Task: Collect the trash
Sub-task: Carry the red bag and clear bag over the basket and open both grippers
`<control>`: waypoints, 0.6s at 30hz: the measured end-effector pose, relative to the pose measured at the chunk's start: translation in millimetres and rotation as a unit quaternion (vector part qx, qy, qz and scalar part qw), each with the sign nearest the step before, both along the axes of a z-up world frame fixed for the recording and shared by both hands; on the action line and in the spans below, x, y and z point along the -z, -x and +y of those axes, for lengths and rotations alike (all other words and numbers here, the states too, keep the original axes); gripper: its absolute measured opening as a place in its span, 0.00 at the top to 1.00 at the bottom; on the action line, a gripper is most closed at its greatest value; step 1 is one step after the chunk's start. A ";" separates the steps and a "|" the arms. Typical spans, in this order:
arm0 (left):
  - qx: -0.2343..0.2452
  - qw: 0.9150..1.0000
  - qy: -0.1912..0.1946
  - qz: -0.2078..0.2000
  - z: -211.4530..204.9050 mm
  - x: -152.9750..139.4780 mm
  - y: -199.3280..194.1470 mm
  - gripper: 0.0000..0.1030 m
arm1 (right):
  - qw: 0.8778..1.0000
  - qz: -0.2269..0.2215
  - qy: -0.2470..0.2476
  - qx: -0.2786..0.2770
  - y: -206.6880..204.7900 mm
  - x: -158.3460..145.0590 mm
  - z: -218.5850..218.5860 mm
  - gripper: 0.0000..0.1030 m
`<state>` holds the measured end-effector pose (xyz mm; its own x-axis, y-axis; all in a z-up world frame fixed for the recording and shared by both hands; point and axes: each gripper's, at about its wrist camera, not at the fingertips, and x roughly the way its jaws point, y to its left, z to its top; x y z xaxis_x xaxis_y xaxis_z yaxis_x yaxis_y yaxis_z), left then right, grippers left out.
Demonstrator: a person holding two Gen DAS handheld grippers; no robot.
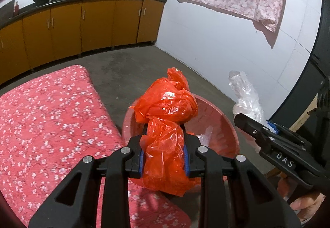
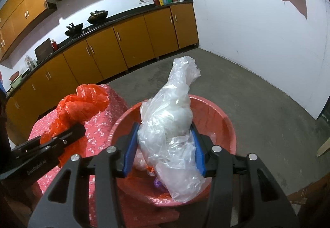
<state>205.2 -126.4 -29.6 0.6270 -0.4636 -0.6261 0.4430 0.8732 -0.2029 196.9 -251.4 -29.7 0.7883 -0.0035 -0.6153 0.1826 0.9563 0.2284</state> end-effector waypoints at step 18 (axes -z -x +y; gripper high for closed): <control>0.032 0.999 0.002 0.012 -27.3 7.6 -10.9 0.74 | 1.000 0.000 -0.007 0.003 -2.7 12.8 -6.7 0.55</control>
<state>216.1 -153.7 -37.2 0.5811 -0.5045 -0.6386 0.4922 0.8428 -0.2179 199.6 -258.1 -42.5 0.7882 -0.0006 -0.6155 0.1891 0.9519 0.2412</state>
